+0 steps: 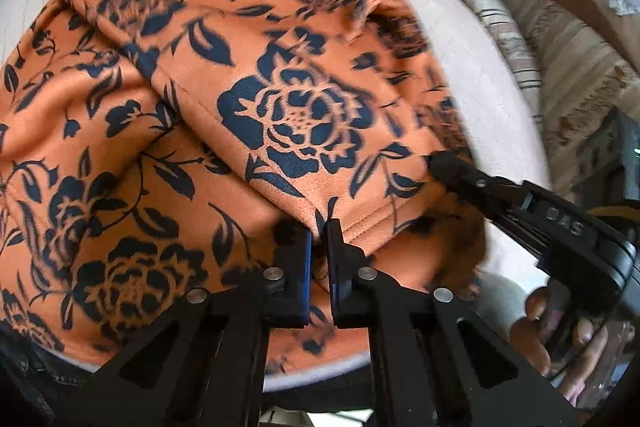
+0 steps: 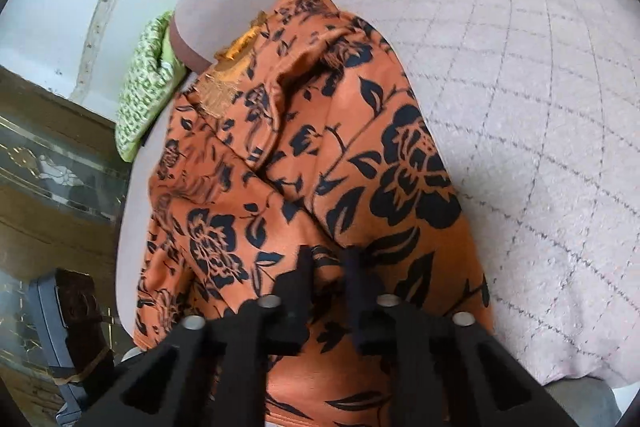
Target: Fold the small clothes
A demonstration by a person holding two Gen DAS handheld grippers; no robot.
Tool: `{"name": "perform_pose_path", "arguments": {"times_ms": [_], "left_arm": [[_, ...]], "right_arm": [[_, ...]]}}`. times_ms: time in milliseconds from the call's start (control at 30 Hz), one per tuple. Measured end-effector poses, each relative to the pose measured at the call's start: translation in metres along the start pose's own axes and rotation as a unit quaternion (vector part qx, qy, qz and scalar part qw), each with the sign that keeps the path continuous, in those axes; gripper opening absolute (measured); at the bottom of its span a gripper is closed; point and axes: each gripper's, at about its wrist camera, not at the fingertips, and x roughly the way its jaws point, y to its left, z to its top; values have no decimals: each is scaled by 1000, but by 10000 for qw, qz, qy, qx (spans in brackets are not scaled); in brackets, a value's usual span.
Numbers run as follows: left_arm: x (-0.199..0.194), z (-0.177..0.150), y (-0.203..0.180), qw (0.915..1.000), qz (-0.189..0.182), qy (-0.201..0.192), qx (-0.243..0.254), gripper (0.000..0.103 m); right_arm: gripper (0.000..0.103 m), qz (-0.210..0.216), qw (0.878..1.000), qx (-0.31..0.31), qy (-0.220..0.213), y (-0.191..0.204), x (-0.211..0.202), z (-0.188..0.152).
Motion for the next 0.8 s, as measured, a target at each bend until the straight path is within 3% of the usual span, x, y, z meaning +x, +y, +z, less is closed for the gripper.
{"name": "perform_pose_path", "arguments": {"times_ms": [100,267,333,400,533,600,633,667,800], "left_arm": [[-25,-12,-9,9993,-100,-157,322,6],[2,-20,-3,9984,124,325,440,8],[0,-21,5,9985,-62,472,282,8],[-20,-24,10,9982,-326,364,360,8],[-62,-36,32,9988,-213,-147,423,35],[-81,-42,50,9988,-74,-434,228,46],[-88,-42,56,9986,-53,-512,134,49],[-95,-44,63,9981,-39,-607,21,49],[-128,-47,81,9944,165,-1024,-211,49]], "right_arm": [[6,179,9998,-73,-53,10,-21,-5],[6,-209,9992,-338,109,19,-20,-16],[6,-408,9983,-293,301,12,0,-17],[6,-386,9985,-125,364,10,-1,-18],[10,-113,9990,-266,-343,22,-44,-22],[25,9,9973,-316,-657,28,-66,-27],[48,17,9966,-323,-755,30,-74,-31],[64,-30,9959,-304,-846,32,-81,-35],[65,8,9942,-374,-1009,49,-102,-49]]}}
